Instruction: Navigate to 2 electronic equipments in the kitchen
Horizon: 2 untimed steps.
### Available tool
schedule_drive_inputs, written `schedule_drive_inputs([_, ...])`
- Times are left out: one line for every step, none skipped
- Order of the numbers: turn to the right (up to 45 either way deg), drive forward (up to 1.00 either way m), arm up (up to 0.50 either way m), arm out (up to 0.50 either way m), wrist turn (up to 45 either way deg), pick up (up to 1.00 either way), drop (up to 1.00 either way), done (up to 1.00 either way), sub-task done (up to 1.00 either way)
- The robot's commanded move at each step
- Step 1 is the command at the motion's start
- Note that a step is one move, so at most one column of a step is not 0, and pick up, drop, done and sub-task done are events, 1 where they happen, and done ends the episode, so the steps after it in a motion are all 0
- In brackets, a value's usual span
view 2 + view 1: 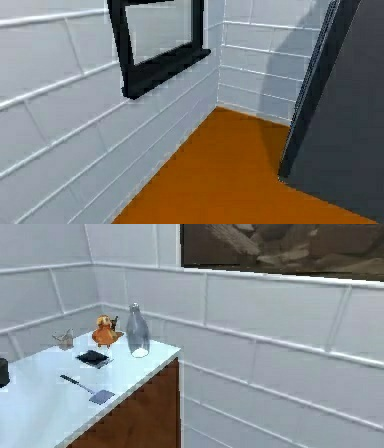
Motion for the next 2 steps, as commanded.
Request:
schedule_drive_inputs([-27.0, 0.0, 0.0, 0.0, 0.0, 0.0, 0.0, 0.0, 0.0])
schedule_drive_inputs([0.0, 0.0, 0.0, 0.0, 0.0, 0.0, 0.0, 1.0, 0.0])
